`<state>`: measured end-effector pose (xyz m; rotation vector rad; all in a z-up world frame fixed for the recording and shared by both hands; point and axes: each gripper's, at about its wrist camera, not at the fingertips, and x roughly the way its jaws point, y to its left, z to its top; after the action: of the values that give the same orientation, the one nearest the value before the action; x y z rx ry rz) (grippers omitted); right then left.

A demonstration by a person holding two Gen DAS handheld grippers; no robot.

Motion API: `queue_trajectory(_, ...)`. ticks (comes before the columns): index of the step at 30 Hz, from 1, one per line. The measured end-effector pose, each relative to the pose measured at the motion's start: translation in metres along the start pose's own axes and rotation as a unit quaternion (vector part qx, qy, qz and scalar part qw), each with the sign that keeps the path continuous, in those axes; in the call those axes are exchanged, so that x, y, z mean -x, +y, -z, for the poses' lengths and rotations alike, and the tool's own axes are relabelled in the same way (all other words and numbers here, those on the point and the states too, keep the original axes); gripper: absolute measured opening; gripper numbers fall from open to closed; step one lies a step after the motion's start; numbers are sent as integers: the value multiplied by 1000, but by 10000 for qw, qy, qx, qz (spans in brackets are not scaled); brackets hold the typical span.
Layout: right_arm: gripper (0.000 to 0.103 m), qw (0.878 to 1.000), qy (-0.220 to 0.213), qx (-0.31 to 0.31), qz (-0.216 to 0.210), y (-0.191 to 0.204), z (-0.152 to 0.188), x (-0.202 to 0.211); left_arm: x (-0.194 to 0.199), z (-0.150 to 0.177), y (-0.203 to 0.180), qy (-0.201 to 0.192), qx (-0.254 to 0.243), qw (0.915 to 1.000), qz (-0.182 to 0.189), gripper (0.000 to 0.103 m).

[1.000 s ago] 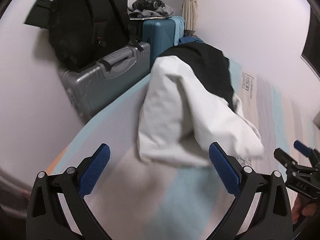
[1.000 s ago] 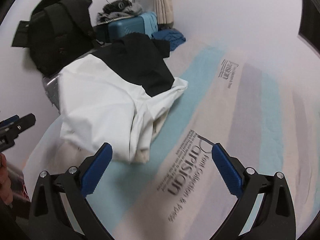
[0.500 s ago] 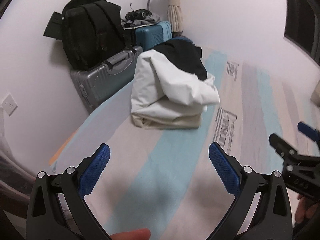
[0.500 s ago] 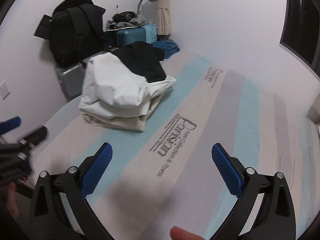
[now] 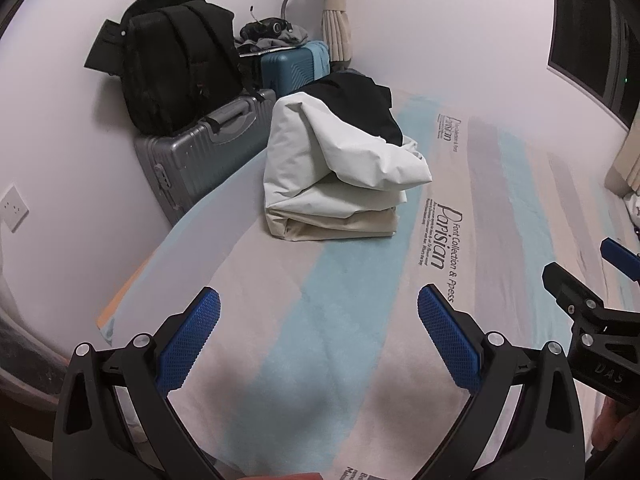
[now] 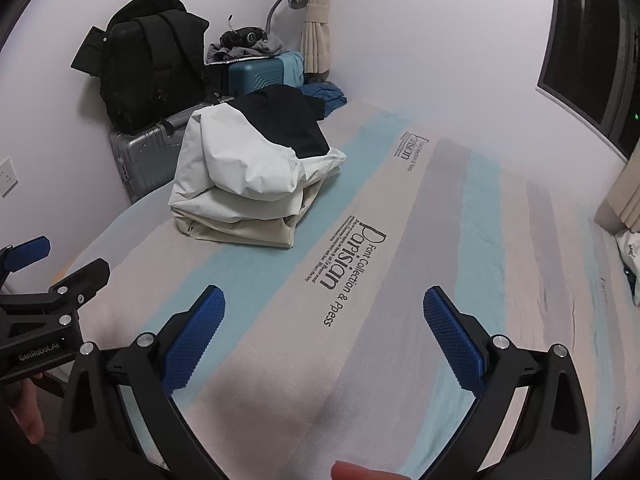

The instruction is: Fold large clothes

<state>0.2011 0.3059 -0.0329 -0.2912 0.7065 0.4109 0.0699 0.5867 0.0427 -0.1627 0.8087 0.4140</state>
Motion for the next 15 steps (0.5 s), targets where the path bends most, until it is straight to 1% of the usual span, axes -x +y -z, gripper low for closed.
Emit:
queue_trajectory(5, 96, 10000, -64, -19, 53, 8, -1, 5, 4, 0, 6, -58, -5, 9999, 114, 97)
queue_trajectory(13, 96, 9999, -122, -61, 83, 14, -4, 5, 4, 6, 10, -33, -38, 9999, 90, 97)
queue_trajectory(15, 96, 9999, -132, -44, 80, 15, -4, 5, 3, 6, 12, -12, -25, 9999, 149, 97)
